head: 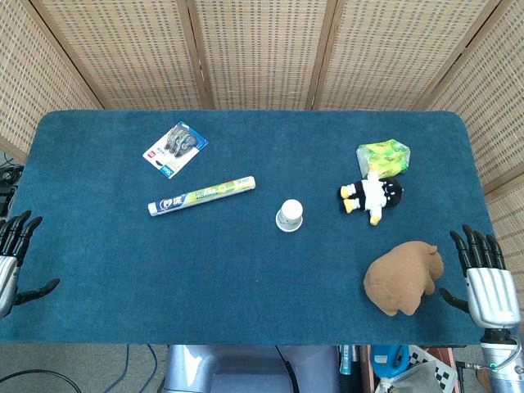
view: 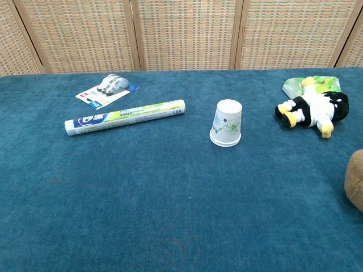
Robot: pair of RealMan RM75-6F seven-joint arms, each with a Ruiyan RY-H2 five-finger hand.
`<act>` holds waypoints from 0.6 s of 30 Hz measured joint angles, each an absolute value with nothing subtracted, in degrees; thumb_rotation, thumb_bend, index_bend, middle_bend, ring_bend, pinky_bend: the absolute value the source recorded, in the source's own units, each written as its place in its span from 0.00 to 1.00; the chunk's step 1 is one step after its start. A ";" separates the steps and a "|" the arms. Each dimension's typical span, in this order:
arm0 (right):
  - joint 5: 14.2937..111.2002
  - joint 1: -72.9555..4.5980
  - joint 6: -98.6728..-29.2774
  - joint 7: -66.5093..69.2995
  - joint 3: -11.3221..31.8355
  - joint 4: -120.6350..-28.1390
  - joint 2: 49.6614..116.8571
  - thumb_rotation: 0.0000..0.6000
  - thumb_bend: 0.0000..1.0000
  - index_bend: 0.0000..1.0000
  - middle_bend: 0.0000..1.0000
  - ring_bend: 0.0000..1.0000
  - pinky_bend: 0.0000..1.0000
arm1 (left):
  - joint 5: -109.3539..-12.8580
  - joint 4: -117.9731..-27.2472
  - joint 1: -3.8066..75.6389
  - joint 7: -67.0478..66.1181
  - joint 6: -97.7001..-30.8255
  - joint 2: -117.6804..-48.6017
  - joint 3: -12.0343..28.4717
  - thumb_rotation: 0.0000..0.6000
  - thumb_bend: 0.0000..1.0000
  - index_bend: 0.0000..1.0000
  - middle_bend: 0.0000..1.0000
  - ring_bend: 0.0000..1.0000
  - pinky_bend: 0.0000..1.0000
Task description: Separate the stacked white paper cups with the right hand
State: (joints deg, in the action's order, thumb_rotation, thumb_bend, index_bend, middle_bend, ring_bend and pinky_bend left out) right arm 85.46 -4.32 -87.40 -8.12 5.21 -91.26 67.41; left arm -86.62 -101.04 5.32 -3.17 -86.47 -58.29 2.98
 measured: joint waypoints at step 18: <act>84.58 -18.46 -70.50 -4.30 10.27 -94.86 66.00 1.00 0.00 0.17 0.00 0.00 0.00 | -83.81 -100.94 6.78 -4.53 -84.14 -58.96 4.25 1.00 0.11 0.00 0.00 0.00 0.00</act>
